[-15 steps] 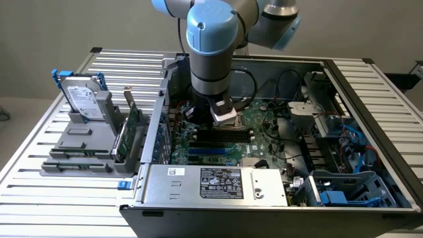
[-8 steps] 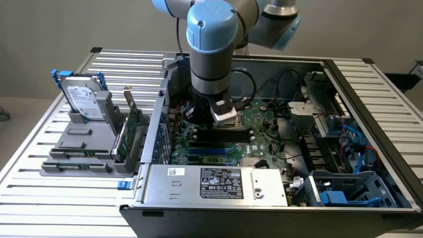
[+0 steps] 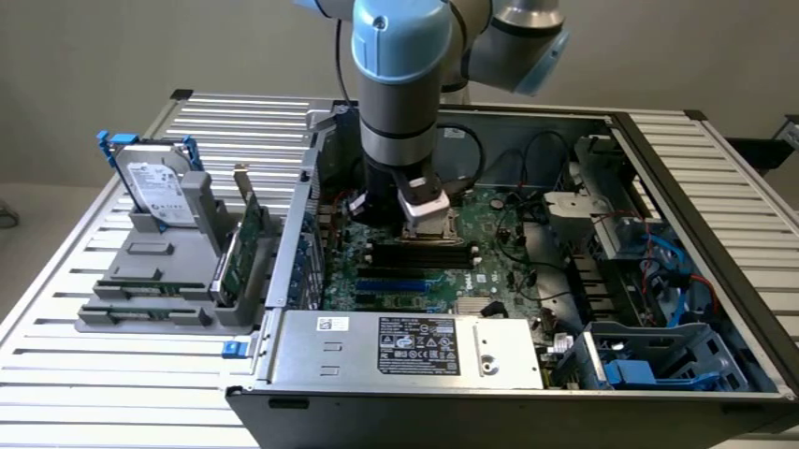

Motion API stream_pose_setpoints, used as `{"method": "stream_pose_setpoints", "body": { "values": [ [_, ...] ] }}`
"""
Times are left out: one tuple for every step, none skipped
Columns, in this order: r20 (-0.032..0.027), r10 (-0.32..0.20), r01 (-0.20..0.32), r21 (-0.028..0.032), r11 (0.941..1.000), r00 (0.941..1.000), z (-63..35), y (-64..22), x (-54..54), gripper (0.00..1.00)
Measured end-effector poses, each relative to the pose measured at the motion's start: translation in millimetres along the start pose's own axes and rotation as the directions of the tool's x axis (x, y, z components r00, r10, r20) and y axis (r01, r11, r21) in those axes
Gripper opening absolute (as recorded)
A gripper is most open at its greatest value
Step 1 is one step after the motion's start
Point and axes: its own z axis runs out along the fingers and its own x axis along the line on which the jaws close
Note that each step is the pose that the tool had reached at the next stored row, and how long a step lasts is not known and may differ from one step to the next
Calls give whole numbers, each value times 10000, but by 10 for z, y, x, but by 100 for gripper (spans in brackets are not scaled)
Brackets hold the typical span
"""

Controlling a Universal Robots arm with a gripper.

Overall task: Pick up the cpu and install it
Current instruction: 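Install the first cpu locking lever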

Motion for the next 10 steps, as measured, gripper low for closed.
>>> {"method": "stream_pose_setpoints", "body": {
  "values": [
    [0, 0, 0, -1, 10000, 10000, -26, -4, 3, 11],
    [1, 0, 0, -1, 10000, 10000, -46, -8, 5, 11],
    [1, -3, 3, -2, 10000, 10000, -68, -11, 7, 11],
    [1, -12, 12, 1, 10000, 10000, -88, -15, 9, 11],
    [4, -28, 28, 2, 10000, 10000, -112, -20, 12, 11],
    [9, -54, 54, 5, 10000, 10000, -133, -25, 15, 11],
    [21, -130, 130, 12, 9999, 9999, -149, -28, 16, 11],
    [43, -260, 259, 25, 9997, 9997, -163, -31, 18, 11],
    [67, -405, 404, 40, 9992, 9992, -177, -33, 19, 11],
    [91, -552, 552, 57, 9985, 9984, -191, -35, 21, 11]
  ]
}}
